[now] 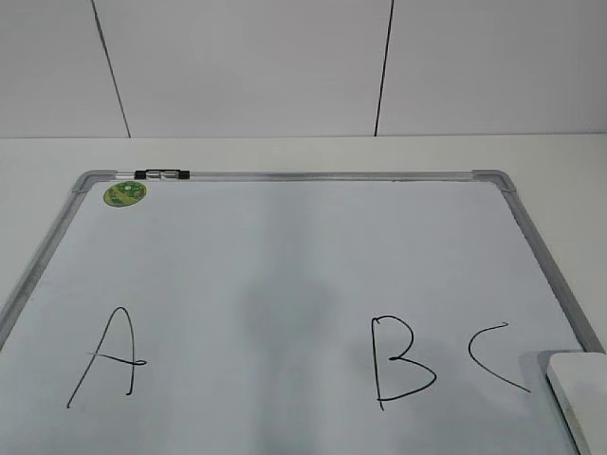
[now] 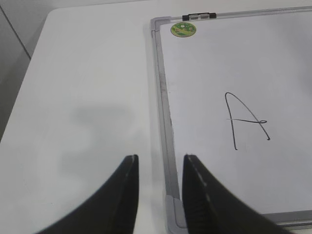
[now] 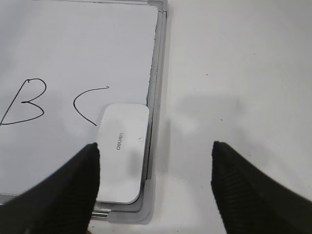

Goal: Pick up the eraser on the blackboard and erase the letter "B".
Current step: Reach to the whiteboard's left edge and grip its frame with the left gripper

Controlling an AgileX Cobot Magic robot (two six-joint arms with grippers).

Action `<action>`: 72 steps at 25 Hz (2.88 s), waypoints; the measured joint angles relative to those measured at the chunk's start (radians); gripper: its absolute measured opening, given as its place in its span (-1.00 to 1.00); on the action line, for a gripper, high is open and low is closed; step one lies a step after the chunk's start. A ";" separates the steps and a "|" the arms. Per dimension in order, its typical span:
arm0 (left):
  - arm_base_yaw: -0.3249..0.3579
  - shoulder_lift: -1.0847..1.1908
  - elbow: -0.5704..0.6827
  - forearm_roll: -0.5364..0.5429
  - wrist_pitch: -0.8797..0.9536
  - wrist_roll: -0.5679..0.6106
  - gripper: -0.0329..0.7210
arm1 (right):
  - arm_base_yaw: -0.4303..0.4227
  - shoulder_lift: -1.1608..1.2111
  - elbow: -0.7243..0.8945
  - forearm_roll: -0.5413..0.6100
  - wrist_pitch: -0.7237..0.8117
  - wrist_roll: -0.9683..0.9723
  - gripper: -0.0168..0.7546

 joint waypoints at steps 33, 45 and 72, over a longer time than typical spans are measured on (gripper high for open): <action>0.000 1.217 -0.422 0.041 -0.034 -0.024 -0.28 | 0.000 0.689 -0.137 0.178 0.110 0.096 0.47; 0.000 1.631 -0.588 -0.048 -0.145 0.015 -0.28 | 0.000 0.751 -0.137 0.181 0.104 0.098 0.47; 0.000 1.863 -0.598 -0.067 -0.334 0.046 -0.29 | 0.000 0.751 -0.137 0.185 0.104 0.098 0.47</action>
